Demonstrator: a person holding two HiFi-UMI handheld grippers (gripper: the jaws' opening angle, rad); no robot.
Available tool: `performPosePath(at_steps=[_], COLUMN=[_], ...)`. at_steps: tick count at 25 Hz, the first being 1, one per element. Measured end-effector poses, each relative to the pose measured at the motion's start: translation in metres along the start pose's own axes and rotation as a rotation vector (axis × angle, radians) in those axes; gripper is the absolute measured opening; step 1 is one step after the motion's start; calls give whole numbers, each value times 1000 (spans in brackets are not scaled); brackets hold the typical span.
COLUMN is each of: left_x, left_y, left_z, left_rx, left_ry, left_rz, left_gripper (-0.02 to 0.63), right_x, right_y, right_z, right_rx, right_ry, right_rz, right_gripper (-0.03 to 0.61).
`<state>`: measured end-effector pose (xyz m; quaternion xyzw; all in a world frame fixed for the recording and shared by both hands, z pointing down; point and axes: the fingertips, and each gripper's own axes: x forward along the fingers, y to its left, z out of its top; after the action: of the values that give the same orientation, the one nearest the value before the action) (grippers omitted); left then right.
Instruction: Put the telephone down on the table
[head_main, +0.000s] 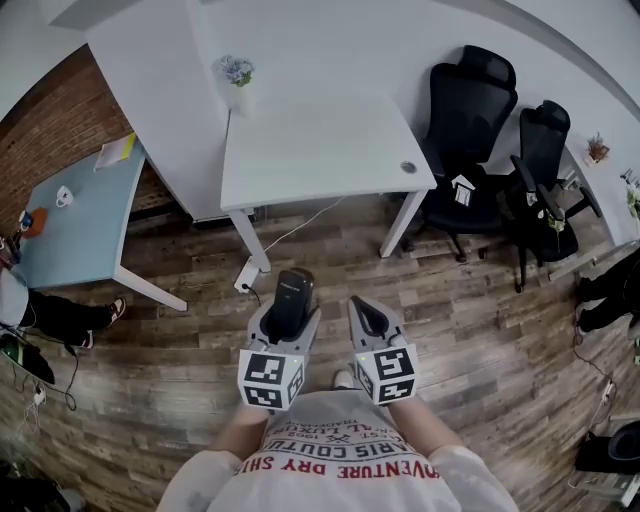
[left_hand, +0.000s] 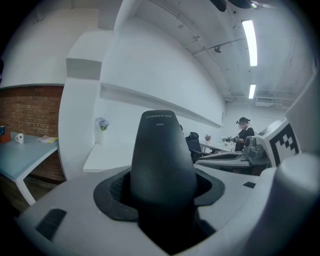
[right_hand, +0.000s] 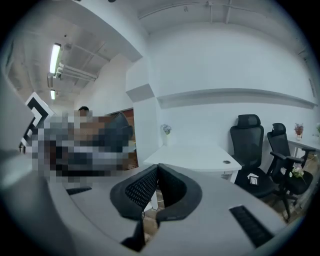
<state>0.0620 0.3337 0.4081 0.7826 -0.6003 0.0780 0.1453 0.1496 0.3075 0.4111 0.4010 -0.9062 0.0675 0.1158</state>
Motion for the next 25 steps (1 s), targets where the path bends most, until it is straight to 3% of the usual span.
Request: performPosePath(at_steps=[7, 11, 18, 25], left_x=[71, 96, 140, 214], left_y=[-28, -36, -7, 28], left_z=[13, 11, 23, 49], left_rx=[-20, -20, -20, -8], left_ry=[15, 49, 73, 55], left_rz=[35, 45, 65, -9], left_gripper=[288, 288, 288, 288], right_x=[20, 33, 75, 135], right_y=[-76, -97, -123, -164], right_z=[-2, -8, -8, 1], right_rx=[8, 39, 55, 75], right_ry=[29, 40, 59, 71], right_rz=[41, 68, 76, -11], right_gripper=[25, 25, 25, 25])
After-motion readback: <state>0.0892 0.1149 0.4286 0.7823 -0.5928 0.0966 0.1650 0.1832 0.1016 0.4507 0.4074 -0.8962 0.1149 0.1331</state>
